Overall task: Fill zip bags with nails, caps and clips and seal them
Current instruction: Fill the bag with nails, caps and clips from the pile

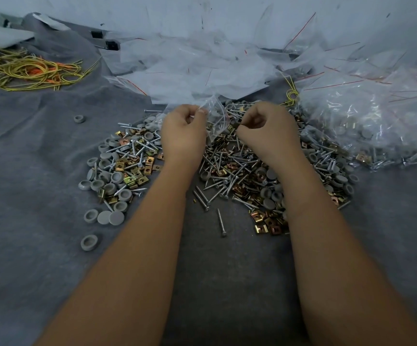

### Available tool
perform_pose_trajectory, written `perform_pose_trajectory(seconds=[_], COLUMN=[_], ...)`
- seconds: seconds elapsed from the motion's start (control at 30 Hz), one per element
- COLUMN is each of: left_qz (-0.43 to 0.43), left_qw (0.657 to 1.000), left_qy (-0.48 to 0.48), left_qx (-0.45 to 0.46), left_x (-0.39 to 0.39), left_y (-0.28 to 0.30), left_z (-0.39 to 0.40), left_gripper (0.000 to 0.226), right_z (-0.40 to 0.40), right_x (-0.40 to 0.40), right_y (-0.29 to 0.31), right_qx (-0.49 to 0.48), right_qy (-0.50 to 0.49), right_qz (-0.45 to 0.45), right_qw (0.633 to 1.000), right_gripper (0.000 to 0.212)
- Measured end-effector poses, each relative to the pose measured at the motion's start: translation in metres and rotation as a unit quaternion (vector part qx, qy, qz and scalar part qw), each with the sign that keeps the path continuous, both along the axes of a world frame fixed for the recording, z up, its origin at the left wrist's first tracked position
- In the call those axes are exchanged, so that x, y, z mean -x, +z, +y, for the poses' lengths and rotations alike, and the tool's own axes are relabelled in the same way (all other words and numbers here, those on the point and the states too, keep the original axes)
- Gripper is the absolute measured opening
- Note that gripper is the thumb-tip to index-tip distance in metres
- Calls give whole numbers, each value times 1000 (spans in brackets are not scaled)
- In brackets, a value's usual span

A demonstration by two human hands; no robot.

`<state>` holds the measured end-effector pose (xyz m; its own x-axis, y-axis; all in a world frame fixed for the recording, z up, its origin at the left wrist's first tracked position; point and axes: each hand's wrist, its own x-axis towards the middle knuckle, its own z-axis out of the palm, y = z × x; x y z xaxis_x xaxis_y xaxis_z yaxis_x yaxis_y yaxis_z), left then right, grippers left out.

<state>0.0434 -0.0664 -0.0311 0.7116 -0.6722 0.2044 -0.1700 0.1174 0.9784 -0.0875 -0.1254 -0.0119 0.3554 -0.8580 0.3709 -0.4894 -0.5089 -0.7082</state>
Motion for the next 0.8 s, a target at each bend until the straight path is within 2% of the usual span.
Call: perform_pose_trajectory(seconds=[0.27, 0.37, 0.47, 0.53, 0.6, 0.8], left_qz=[-15, -36, -110, -154, -159, -142], left_qw=[1000, 999, 993, 986, 983, 979], left_qy=[2, -2, -27, -57, -89, -144], left_qx=[-12, -2, 13, -8, -18, -3], left_x=[0, 1, 2, 3, 5, 7], left_y=[0, 0, -2, -3, -3, 1], left_z=[-1, 2, 4, 4, 4, 7], left_gripper=[16, 8, 24, 29, 33, 21], right_z=[0, 0, 1, 3, 5, 5], right_x=[4, 5, 5, 5, 3, -2], right_y=[4, 5, 6, 7, 9, 4], right_qx=[-15, -9, -15, -28, -54, -83], right_qy=[26, 30, 30, 37, 50, 76], right_qz=[-69, -83, -103, -121, -134, -88], right_qw=[997, 996, 994, 992, 988, 990], right_gripper=[16, 16, 21, 23, 24, 20])
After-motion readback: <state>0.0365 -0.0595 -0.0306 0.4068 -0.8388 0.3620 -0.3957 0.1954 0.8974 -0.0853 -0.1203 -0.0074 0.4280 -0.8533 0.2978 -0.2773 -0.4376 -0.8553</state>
